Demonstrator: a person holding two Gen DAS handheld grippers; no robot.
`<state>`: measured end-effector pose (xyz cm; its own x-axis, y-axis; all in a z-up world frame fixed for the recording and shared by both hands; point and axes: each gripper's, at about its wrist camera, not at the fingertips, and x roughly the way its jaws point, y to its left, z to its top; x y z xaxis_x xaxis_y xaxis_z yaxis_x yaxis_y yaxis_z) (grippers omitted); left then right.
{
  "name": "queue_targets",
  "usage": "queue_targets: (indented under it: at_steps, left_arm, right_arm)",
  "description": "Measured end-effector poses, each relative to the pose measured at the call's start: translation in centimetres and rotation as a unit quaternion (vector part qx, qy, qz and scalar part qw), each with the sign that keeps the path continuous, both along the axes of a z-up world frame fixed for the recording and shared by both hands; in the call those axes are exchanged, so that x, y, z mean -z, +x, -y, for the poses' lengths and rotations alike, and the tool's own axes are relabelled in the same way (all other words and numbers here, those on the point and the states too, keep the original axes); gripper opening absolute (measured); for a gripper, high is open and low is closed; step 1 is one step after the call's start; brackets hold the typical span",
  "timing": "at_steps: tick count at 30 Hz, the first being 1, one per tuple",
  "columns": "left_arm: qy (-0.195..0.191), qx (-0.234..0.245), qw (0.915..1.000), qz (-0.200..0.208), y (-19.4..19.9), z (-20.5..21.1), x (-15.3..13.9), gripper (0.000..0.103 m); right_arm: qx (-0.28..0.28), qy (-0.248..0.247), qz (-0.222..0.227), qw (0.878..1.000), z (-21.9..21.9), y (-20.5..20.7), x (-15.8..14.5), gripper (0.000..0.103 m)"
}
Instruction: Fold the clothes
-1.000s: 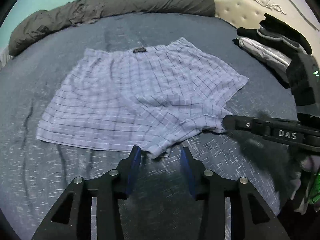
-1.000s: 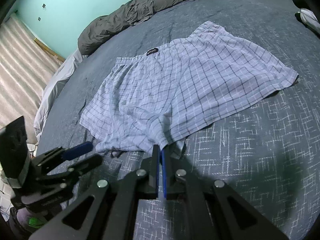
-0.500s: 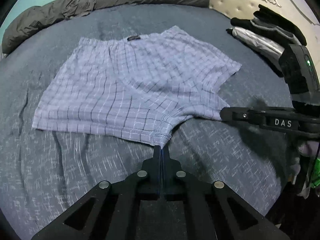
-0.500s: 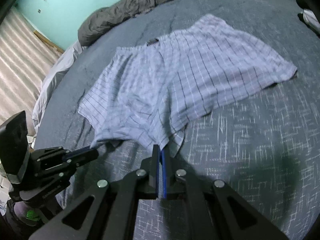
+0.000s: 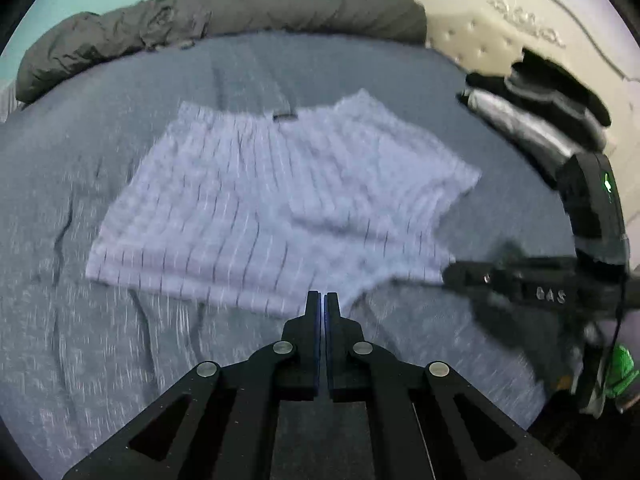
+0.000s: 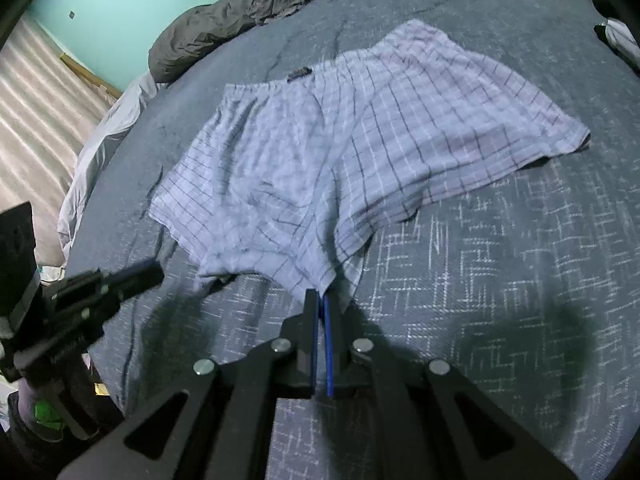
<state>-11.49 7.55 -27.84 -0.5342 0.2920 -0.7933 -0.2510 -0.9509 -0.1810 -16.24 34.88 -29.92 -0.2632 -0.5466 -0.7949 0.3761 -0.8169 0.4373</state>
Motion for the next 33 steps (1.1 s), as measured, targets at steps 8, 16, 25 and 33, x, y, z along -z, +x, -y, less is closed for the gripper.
queue_targets:
  at_steps: [8,16,25,33]
  left_arm:
    - [0.003,0.017,0.9991,0.039,-2.4,-1.5,3.1,0.004]
    - [-0.009,0.019,0.9971,0.074,-1.5,-1.7,4.9,0.004]
    - [0.013,-0.062,0.9961,0.061,-2.6,4.2,3.3,0.006]
    - [0.022,-0.182,0.9823,0.039,-4.3,12.8,2.1,0.018]
  right_arm:
    - [0.022,-0.035,-0.071,0.997,-0.3,-1.5,-3.5,0.002]
    - [-0.007,0.024,-0.038,0.999,2.6,-2.4,0.9,0.002]
    - [0.014,0.015,-0.021,1.0,0.8,-1.2,1.2,0.002]
    - [0.07,-0.022,-0.048,0.996,-2.2,-2.7,-0.7,0.002]
